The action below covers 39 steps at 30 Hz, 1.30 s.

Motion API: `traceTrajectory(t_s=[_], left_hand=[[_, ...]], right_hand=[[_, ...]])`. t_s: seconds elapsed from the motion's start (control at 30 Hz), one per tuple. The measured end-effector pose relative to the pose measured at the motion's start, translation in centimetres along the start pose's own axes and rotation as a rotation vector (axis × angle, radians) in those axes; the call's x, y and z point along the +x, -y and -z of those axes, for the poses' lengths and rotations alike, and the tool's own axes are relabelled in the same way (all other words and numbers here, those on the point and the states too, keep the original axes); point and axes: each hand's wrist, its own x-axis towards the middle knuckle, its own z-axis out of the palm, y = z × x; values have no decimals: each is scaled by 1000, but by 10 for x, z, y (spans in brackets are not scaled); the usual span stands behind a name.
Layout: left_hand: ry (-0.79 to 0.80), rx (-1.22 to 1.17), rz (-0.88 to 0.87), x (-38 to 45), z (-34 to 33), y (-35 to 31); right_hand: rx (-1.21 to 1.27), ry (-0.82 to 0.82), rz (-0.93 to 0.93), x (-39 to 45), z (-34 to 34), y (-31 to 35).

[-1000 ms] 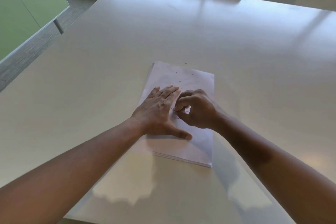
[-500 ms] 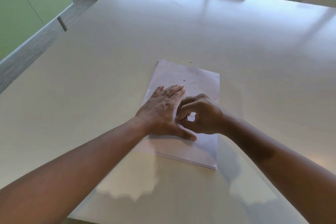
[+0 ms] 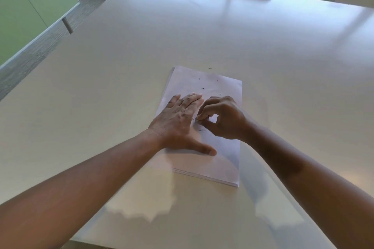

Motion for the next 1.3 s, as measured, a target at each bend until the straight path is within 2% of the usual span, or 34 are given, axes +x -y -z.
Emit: traceTrajectory(t_s=[0.07,0.23,0.47,0.7,0.9,0.97,1.13,1.3], left_hand=[[3,2,2,0,0,0],[9,8,7,0,0,0],[1,15,3,0,0,1],[16,27,-2,1,-1,1],[8,27,1,0,-1,1],[1,21,3,0,-1,1],[-9,11,-6,0,-2,1],[-6,15,-7,-1,-2,2]], right_hand=[[2,-5,-7,-2,0,0],[64,140,3,-10,4,8],[-32,-61,-103,-2,11,-11],[82,126,-42,-12,3,12],[-23,-54,-144,1,9,-9],[-17,-47,-143,-2,8,-5],[67,105,-87,-17,6,13],[-30,-5,-134,-7,11,0]])
